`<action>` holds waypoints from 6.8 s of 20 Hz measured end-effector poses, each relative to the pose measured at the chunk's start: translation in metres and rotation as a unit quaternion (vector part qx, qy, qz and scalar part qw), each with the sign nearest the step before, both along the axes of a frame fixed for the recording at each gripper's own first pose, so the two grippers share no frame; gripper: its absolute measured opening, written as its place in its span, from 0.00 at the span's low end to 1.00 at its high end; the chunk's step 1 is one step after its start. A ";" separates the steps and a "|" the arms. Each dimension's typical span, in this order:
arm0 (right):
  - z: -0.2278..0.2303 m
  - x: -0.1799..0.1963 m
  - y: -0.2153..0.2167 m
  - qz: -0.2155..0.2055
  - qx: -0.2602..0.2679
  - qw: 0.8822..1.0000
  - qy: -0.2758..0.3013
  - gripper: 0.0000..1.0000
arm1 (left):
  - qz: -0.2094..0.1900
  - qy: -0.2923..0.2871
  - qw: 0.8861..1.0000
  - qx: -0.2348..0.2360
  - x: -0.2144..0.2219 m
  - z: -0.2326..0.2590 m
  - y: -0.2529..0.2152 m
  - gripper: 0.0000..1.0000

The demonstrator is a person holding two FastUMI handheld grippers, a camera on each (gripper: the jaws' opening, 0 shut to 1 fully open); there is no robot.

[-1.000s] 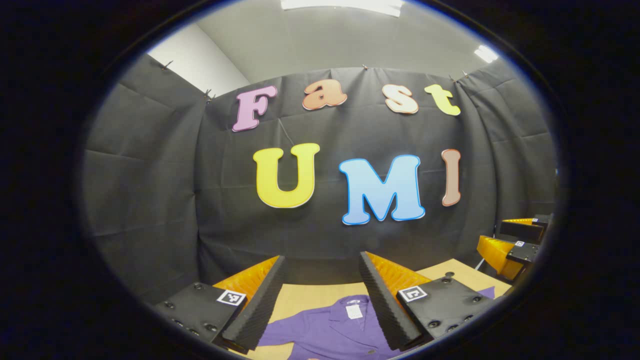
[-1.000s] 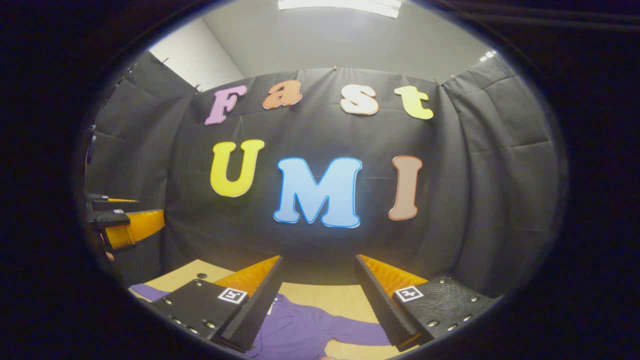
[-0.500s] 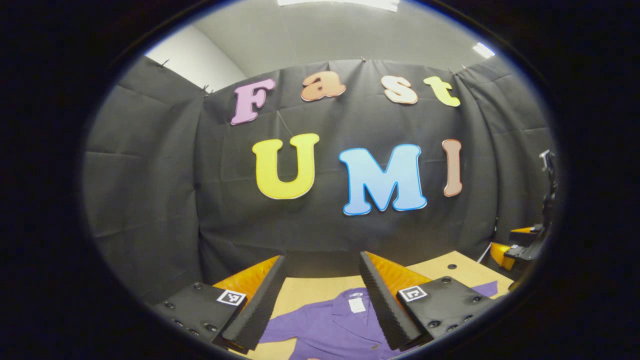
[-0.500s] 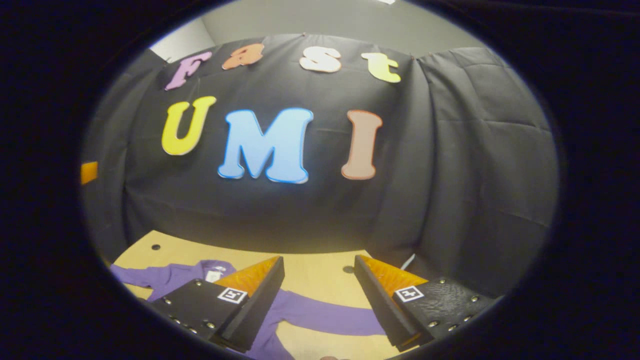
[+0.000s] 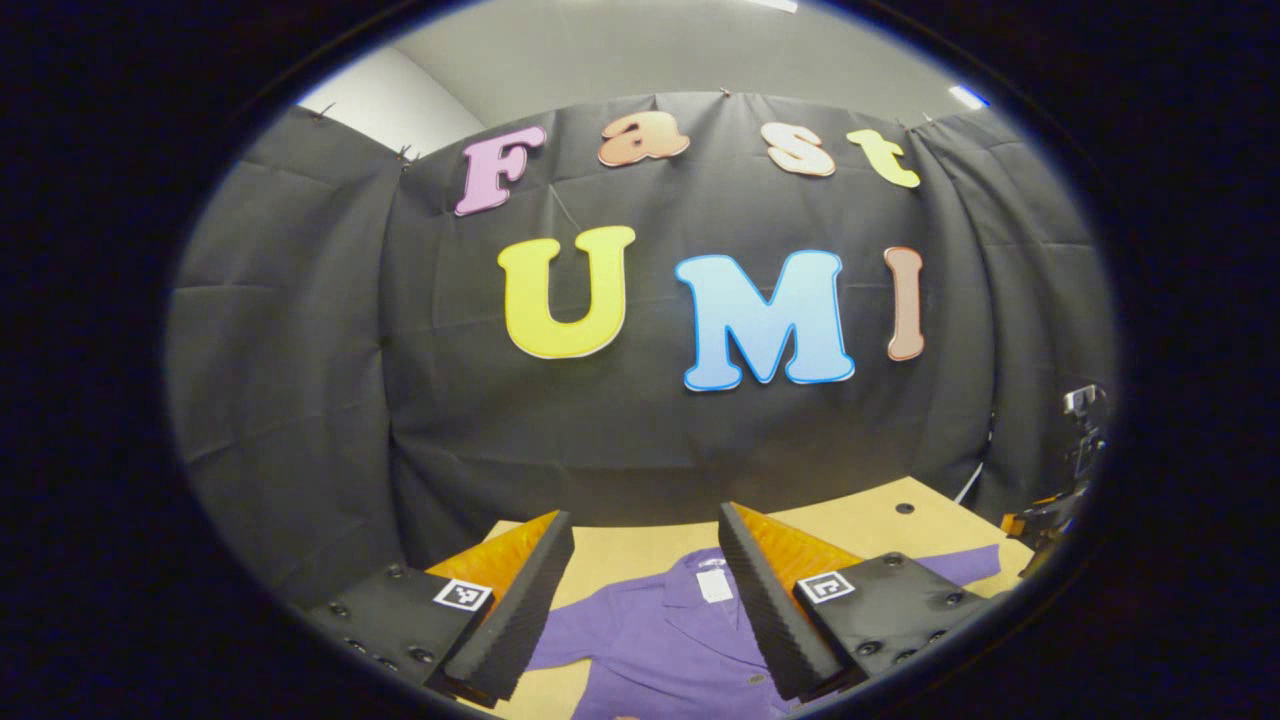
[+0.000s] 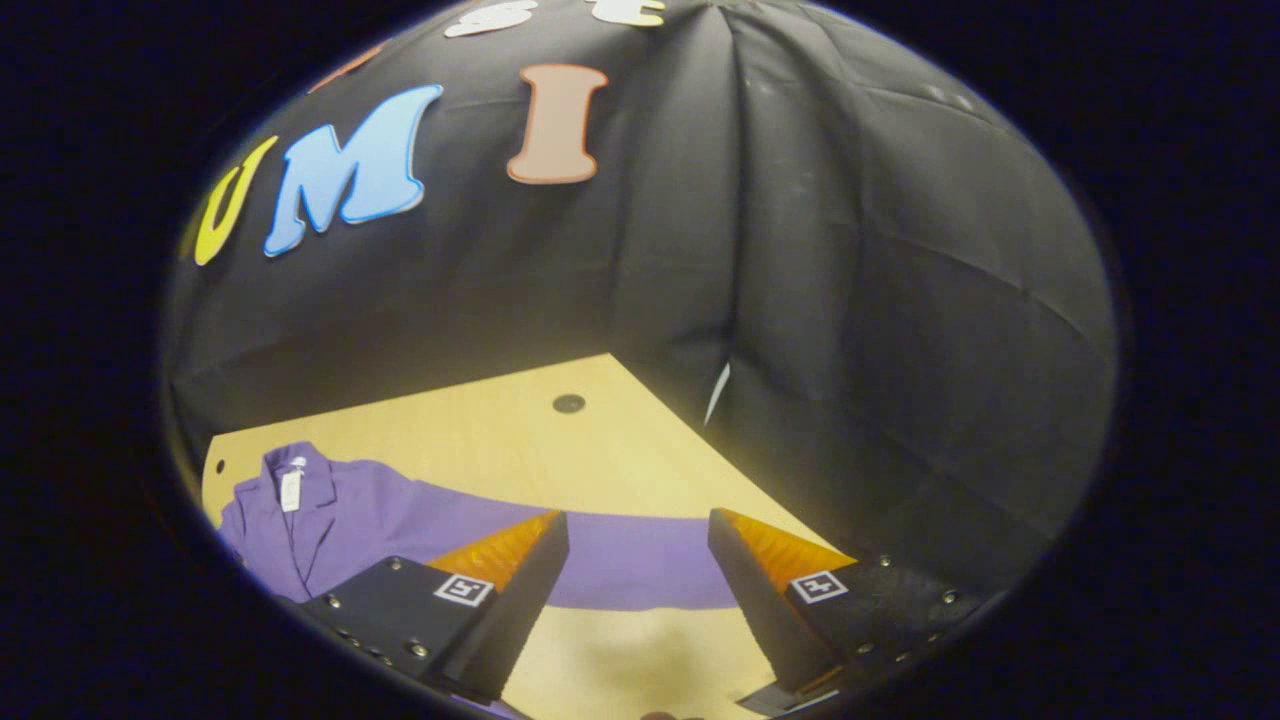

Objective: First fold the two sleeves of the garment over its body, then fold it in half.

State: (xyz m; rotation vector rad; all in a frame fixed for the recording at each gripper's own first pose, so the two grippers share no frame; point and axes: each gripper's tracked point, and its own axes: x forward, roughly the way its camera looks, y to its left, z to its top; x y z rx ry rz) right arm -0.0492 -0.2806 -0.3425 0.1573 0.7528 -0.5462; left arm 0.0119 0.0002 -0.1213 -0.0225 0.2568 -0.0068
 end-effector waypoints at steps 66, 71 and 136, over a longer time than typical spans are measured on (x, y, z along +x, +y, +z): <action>-0.066 0.126 0.316 0.117 0.323 0.938 0.045 0.02 | 0.147 0.079 0.986 -0.001 -0.076 -0.061 0.159 0.98; -0.052 0.125 0.366 0.141 0.341 0.929 0.028 0.01 | 0.157 0.088 0.984 0.004 -0.087 -0.069 0.178 0.98; 0.110 0.112 0.455 0.350 0.242 0.900 -0.087 0.79 | 0.280 0.282 0.917 -0.039 -0.159 -0.357 0.367 0.97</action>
